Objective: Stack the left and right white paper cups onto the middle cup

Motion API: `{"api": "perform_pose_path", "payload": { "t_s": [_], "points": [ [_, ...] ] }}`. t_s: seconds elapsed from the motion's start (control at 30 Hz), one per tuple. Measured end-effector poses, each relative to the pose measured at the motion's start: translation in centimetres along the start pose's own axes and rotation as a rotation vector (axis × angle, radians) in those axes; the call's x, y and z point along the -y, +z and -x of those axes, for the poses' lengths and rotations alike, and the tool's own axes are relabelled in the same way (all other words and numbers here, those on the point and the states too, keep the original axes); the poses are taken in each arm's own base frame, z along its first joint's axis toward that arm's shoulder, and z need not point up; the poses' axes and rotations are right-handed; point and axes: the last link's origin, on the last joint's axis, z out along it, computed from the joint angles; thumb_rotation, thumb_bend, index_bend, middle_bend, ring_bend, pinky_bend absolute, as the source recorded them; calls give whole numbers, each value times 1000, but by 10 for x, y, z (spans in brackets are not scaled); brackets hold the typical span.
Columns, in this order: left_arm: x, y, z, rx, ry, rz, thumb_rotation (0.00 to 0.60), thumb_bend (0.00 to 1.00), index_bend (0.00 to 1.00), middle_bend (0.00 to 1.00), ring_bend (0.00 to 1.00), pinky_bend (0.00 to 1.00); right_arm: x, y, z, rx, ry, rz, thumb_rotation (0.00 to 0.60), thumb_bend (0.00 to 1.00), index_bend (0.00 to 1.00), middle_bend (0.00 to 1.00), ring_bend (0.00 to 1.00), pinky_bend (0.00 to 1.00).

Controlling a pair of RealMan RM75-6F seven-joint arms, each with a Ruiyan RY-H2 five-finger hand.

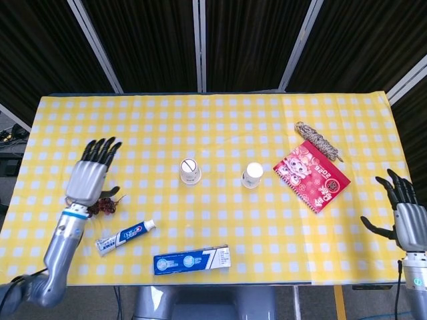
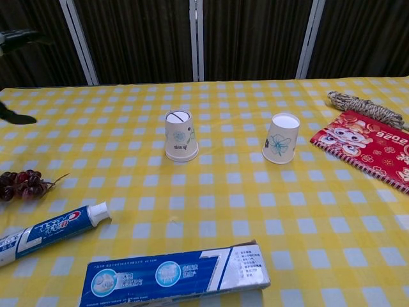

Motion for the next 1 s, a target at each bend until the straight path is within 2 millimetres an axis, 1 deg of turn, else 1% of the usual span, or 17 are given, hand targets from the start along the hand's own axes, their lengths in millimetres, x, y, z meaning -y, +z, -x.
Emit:
{"api": "perform_pose_path", "payload": {
  "t_s": [0.03, 0.13, 0.23, 0.3, 0.43, 0.5, 0.57, 0.67, 0.87, 1.0],
  "points": [
    [12, -15, -1, -6, 5, -28, 600, 106, 49, 0, 0, 38, 4, 3, 2, 6, 1, -8, 600, 84, 177, 0, 0, 0],
    [36, -50, -3, -24, 8, -86, 600, 106, 44, 0, 0, 26, 18, 12, 6, 24, -5, -38, 600, 84, 196, 0, 0, 5],
    [53, -78, -5, -32, 0, -121, 600, 106, 38, 0, 0, 17, 35, 22, 12, 44, -25, -75, 600, 85, 225, 0, 0, 26],
    [59, -87, -7, -39, -3, -122, 600, 106, 37, 0, 0, 17, 51, 31, 16, 63, -43, -106, 600, 85, 244, 5, 0, 47],
    [68, -94, -15, -65, -29, -127, 600, 106, 37, 0, 0, 17, 90, 51, 28, 110, -65, -177, 600, 86, 281, 48, 0, 97],
    [70, -95, -17, -68, -40, -128, 600, 106, 37, 0, 0, 17, 114, 63, 35, 136, -73, -220, 600, 86, 284, 63, 0, 119],
    [73, -94, -18, -64, -53, -129, 600, 106, 37, 0, 0, 17, 137, 76, 43, 162, -85, -253, 600, 86, 283, 64, 0, 125],
    [77, -94, -20, -64, -67, -133, 600, 106, 37, 0, 0, 17, 165, 92, 55, 207, -93, -269, 600, 87, 278, 63, 0, 128],
    [82, -93, -22, -62, -92, -140, 600, 105, 37, 0, 0, 17, 208, 120, 81, 286, -110, -251, 600, 117, 282, 82, 0, 146],
    [84, -91, -22, -49, -104, -137, 600, 106, 38, 0, 0, 17, 227, 135, 100, 331, -133, -227, 600, 121, 282, 86, 0, 150]
  ]
}}
